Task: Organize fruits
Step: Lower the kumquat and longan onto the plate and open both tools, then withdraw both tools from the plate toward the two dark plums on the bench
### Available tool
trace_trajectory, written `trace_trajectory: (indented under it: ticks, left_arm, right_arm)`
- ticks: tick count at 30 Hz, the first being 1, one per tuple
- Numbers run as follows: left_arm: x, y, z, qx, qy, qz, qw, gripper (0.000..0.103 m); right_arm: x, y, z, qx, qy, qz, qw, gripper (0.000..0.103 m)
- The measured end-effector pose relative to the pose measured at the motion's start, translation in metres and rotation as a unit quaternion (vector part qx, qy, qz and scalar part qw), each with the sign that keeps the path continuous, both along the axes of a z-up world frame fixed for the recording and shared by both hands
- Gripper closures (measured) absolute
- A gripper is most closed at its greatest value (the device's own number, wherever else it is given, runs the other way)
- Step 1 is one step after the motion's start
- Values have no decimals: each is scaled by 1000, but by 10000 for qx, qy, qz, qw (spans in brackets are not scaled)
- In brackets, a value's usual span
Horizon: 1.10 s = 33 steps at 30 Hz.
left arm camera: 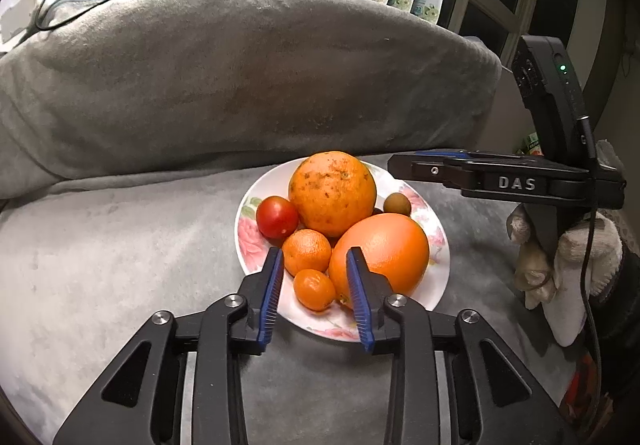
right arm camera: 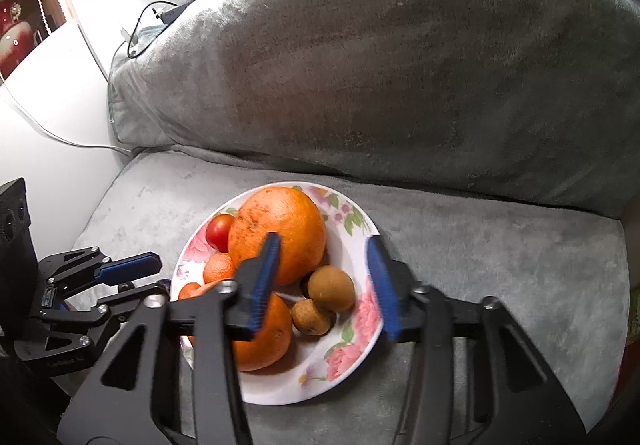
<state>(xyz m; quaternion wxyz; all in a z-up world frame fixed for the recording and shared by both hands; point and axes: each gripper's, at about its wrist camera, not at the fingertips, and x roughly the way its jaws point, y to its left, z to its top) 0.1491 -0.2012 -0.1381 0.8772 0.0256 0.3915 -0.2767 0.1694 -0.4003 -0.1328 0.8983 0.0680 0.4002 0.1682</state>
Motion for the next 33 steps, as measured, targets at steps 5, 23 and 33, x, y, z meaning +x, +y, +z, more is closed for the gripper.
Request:
trace_trajectory:
  ticks: [5, 23, 33]
  left_arm:
    - [-3, 3, 2, -72, -94, 26, 9999, 46]
    - [-15, 8, 4, 108, -290, 102, 9995, 25]
    - [-23, 13, 9, 73, -330, 128, 9993, 25]
  right_arm:
    - [-4, 5, 8, -77, -141, -6, 9999, 25]
    - [-12, 16, 21, -252, -371, -185, 9988, 9]
    - [-20, 16, 28, -319, -472, -300, 9979, 9]
